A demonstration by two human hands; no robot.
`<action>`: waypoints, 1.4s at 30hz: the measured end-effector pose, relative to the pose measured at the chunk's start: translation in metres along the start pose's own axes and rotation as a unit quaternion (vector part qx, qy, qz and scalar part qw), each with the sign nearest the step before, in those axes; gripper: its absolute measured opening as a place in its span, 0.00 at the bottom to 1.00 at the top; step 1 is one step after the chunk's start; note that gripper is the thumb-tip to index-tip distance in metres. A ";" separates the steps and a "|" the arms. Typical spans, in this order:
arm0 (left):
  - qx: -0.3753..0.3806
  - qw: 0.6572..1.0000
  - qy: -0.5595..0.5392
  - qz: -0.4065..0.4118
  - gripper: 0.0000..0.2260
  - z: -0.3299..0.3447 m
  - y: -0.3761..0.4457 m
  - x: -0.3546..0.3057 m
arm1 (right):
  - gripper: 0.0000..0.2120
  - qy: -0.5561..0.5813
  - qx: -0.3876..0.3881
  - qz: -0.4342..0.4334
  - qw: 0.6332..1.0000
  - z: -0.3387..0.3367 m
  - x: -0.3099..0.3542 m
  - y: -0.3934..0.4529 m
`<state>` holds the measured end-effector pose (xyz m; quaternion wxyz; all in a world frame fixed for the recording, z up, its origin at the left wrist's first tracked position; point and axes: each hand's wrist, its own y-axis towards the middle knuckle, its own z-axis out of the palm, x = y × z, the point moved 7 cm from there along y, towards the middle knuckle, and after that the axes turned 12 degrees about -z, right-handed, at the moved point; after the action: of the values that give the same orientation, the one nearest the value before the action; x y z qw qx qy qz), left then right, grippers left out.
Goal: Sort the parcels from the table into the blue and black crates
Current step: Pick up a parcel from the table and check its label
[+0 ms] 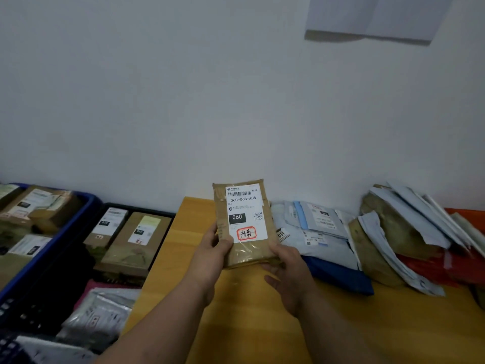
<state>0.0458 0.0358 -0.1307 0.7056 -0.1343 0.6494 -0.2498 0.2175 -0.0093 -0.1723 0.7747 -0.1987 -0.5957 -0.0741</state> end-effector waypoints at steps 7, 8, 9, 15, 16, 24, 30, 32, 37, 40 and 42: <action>-0.042 0.999 -0.015 -0.023 0.19 -0.039 -0.020 0.028 | 0.15 -0.028 0.035 0.027 0.999 0.027 -0.020 -0.022; -0.050 0.998 -0.017 -0.026 0.19 -0.053 -0.022 0.031 | 0.15 -0.031 0.045 0.034 0.998 0.038 -0.026 -0.026; -0.060 0.997 -0.024 -0.030 0.18 -0.067 -0.024 0.034 | 0.15 -0.036 0.054 0.041 0.997 0.050 -0.031 -0.031; -0.110 0.990 -0.067 -0.051 0.16 -0.166 -0.034 0.036 | 0.11 -0.077 0.111 0.058 0.989 0.143 -0.049 -0.041; -0.118 0.989 -0.076 -0.052 0.17 -0.190 -0.035 0.036 | 0.11 -0.081 0.118 0.061 0.988 0.166 -0.055 -0.043; -0.213 0.970 -0.082 -0.081 0.20 -0.424 -0.063 0.046 | 0.10 -0.107 0.193 0.135 0.966 0.380 -0.153 -0.098; -0.251 0.951 -0.133 -0.121 0.21 -0.537 -0.089 0.066 | 0.16 -0.176 0.228 0.197 0.937 0.483 -0.202 -0.133; -0.265 0.943 -0.155 -0.131 0.21 -0.567 -0.093 0.071 | 0.17 -0.206 0.246 0.206 0.925 0.512 -0.207 -0.135; -0.316 0.921 -0.183 -0.133 0.21 -0.637 -0.096 0.079 | 0.19 -0.245 0.310 0.226 0.890 0.590 -0.231 -0.148; -0.335 0.914 -0.184 -0.139 0.20 -0.673 -0.091 0.080 | 0.20 -0.242 0.317 0.250 0.882 0.626 -0.258 -0.149; -0.339 0.910 -0.193 -0.142 0.17 -0.693 -0.080 0.080 | 0.22 -0.236 0.320 0.262 0.879 0.649 -0.272 -0.143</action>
<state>-0.6480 0.0199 -0.2405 0.6862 -0.5022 0.5199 -0.0813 -0.4887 0.0844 -0.2626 0.6236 -0.1006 -0.6783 0.3754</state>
